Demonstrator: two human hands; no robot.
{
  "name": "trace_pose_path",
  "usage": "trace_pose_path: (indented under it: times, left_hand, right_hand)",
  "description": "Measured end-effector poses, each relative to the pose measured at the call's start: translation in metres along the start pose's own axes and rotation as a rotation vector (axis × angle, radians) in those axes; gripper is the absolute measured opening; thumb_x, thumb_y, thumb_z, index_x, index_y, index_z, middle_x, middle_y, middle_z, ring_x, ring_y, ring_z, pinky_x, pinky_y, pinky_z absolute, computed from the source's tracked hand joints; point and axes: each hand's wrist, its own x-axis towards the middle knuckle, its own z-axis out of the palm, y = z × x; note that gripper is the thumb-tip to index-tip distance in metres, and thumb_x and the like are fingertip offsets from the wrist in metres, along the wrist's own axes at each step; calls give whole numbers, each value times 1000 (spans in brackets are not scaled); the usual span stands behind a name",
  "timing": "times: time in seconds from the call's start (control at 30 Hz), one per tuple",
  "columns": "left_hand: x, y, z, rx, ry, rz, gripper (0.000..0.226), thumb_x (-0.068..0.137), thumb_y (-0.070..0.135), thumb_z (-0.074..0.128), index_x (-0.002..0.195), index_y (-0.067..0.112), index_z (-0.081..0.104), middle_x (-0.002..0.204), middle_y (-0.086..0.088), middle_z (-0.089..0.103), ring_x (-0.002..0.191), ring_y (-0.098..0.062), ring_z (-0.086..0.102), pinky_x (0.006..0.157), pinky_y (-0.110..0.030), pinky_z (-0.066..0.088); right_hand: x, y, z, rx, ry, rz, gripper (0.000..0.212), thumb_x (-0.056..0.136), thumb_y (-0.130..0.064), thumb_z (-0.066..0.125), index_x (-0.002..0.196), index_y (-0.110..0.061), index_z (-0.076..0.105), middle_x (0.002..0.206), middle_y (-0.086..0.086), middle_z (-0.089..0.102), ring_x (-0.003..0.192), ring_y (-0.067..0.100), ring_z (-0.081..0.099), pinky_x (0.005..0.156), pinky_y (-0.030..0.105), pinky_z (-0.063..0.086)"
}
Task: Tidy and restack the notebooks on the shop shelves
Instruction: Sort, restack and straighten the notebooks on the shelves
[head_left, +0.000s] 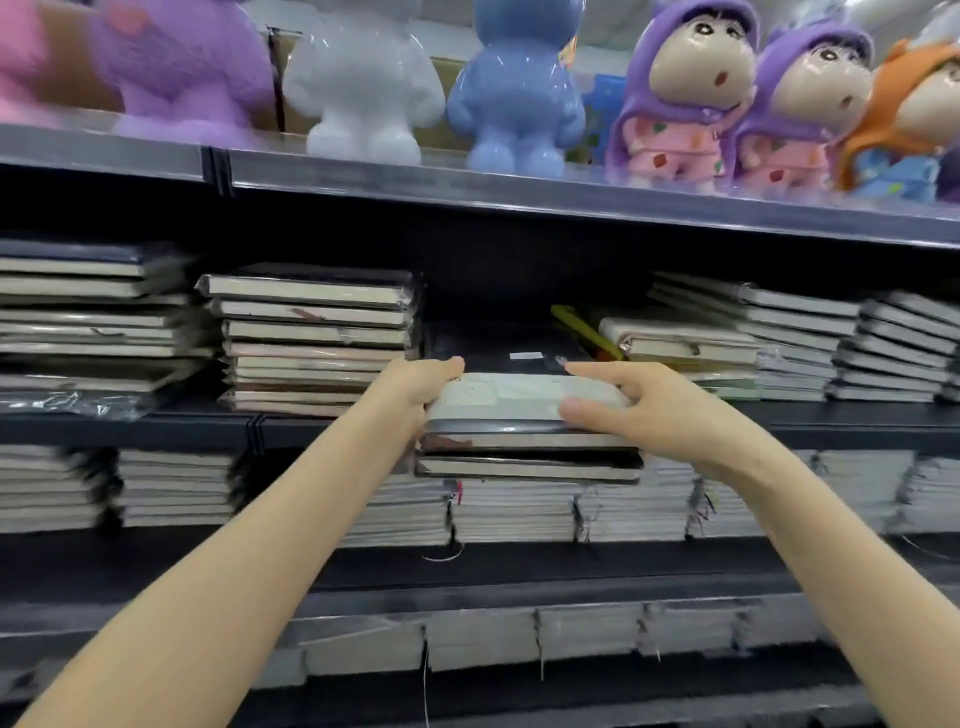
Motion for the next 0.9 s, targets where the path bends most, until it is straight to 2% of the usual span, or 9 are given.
trace_pose_path:
  times: [0.07, 0.13, 0.2, 0.27, 0.33, 0.43, 0.53, 0.8, 0.9]
  left_hand:
    - [-2, 5, 2, 35, 3, -19, 34, 89, 33, 63, 103, 1, 64, 75, -6, 72, 64, -17, 68, 66, -27, 58]
    - [-15, 8, 4, 38, -52, 22, 25, 97, 25, 53, 85, 4, 58, 46, 0, 62, 38, -10, 59, 38, -18, 48]
    - [-20, 9, 7, 38, -67, 38, 26, 99, 21, 49, 81, 3, 55, 41, 0, 59, 31, -10, 55, 29, -20, 42]
    - [-23, 10, 8, 36, -33, 34, 28, 97, 25, 53, 94, -2, 59, 57, -5, 66, 43, -13, 62, 38, -21, 48]
    - [-21, 3, 5, 177, 23, 82, 50, 94, 40, 54, 118, -4, 55, 98, -12, 68, 83, -21, 67, 61, -27, 49]
    - [-26, -6, -1, 494, 140, 308, 67, 94, 52, 44, 140, 3, 36, 139, -10, 47, 116, -22, 51, 76, -28, 35]
    - [-29, -8, -2, 701, 204, 507, 64, 93, 54, 41, 142, 13, 36, 141, -9, 44, 120, -21, 48, 90, -29, 39]
    - [-6, -25, -2, 890, 188, 729, 66, 87, 59, 49, 139, 19, 42, 136, -3, 41, 121, -17, 44, 91, -20, 30]
    - [9, -33, -7, 989, 299, 846, 61, 86, 58, 52, 131, 17, 54, 125, -3, 52, 112, -22, 49, 91, -28, 37]
  right_hand:
    - [-13, 3, 11, -181, 2, -136, 79, 62, -71, 58, 136, -49, 42, 154, -13, 25, 143, 6, 17, 110, 30, 24]
    - [-8, 9, 17, -434, 76, -262, 76, 68, -70, 56, 139, -51, 34, 155, -13, 25, 143, 6, 16, 111, 30, 23]
    - [3, 14, 15, -508, 124, -293, 71, 75, -67, 56, 140, -52, 32, 152, -14, 31, 142, 5, 20, 109, 31, 27]
    - [12, 19, 13, -486, 129, -302, 68, 77, -65, 56, 140, -51, 33, 151, -15, 33, 141, 4, 21, 108, 30, 28]
    - [20, 22, 15, -489, 130, -307, 67, 78, -65, 55, 140, -50, 33, 150, -15, 33, 141, 4, 22, 108, 31, 29]
    - [32, 23, 20, -517, 166, -333, 67, 78, -67, 54, 139, -50, 35, 148, -14, 38, 139, 6, 26, 104, 32, 35]
    - [47, 24, 23, -538, 181, -325, 66, 79, -66, 55, 140, -49, 35, 148, -13, 39, 139, 8, 28, 104, 32, 35]
    - [90, 27, 28, -533, 191, -313, 65, 80, -65, 56, 140, -46, 38, 142, -12, 46, 132, 13, 39, 99, 34, 39]
    - [101, 30, 31, -576, 223, -309, 65, 81, -67, 53, 140, -45, 38, 143, -9, 45, 135, 16, 36, 102, 36, 38]
